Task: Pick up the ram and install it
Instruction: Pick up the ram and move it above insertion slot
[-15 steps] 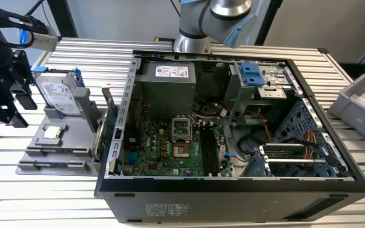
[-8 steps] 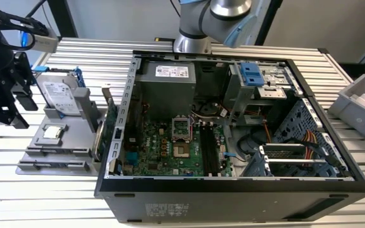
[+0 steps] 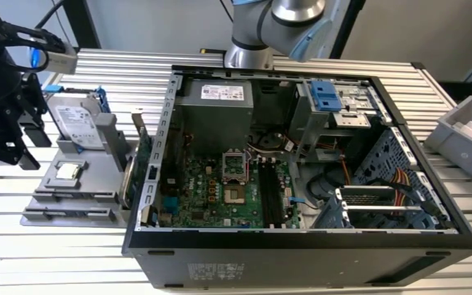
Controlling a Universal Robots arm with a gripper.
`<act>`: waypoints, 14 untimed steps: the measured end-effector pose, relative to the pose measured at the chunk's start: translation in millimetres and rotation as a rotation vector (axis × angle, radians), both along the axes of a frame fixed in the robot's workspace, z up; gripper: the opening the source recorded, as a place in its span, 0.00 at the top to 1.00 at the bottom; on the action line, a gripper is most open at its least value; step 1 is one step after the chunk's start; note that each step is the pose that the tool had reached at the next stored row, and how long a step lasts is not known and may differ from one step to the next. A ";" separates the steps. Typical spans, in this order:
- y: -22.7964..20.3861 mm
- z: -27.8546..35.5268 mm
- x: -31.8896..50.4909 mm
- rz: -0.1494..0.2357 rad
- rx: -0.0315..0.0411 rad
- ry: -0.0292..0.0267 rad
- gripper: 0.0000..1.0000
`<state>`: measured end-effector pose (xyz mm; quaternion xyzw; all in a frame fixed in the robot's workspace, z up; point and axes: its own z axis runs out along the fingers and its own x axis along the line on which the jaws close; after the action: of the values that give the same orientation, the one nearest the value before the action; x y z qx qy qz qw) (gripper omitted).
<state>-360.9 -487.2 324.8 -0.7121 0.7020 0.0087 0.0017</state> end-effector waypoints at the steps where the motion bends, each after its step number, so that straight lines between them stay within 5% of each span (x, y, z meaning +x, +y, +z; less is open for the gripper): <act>1: 0.0 -1.1 0.0 0.000 0.0000 0.0000 0.00; 14: 0.0 -13.4 0.0 0.000 0.0001 -0.0001 0.00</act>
<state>-360.8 -487.2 311.3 -0.7122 0.7020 0.0087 0.0018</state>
